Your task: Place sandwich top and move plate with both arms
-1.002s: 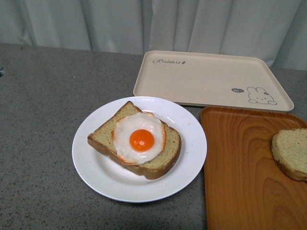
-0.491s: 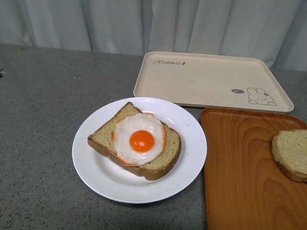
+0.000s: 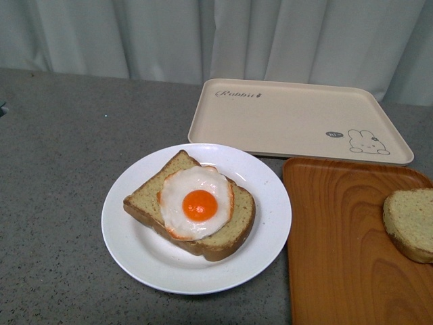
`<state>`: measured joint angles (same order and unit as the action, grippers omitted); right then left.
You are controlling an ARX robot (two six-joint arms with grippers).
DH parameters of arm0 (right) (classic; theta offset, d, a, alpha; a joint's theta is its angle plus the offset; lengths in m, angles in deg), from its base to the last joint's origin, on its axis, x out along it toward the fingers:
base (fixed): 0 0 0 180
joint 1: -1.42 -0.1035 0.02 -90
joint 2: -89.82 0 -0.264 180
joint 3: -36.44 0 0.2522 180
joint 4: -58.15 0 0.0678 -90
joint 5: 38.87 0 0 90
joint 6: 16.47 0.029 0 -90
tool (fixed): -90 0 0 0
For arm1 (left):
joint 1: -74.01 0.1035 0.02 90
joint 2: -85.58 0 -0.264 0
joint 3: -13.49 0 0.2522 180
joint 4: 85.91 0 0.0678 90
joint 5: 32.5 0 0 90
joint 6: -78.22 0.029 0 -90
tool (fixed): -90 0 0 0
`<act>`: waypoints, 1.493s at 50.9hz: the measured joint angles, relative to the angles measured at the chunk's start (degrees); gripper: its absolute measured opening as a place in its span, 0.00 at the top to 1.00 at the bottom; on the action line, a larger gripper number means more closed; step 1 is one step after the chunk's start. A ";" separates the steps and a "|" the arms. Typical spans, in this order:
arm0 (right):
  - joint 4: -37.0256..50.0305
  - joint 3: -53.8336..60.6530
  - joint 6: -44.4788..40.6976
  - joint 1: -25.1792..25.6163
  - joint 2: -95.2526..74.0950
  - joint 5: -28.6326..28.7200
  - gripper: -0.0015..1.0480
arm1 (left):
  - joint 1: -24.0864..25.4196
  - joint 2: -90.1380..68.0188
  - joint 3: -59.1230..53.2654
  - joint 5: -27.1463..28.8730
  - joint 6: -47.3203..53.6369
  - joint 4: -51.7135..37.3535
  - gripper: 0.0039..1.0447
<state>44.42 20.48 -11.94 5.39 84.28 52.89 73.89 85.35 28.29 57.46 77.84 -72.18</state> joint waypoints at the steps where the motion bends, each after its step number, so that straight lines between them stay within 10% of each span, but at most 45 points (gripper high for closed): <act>1: 0.96 -0.66 1.27 1.42 -1.66 1.46 0.09 | 0.00 0.00 0.00 0.00 0.02 0.00 0.06; 9: 9.77 -10.86 14.08 12.37 -23.56 9.68 0.09 | 0.00 0.00 0.00 0.00 0.02 0.00 0.06; 26: 7.48 -28.24 26.56 12.66 -69.37 8.59 0.09 | 0.00 0.00 0.00 0.00 0.02 0.00 0.06; 76: 11.98 -30.25 25.94 11.17 -89.22 2.29 0.09 | 0.00 0.00 0.00 0.00 0.02 0.00 0.06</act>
<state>56.40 -9.77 14.01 16.55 -4.94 55.19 73.89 85.35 28.29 57.46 77.86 -72.18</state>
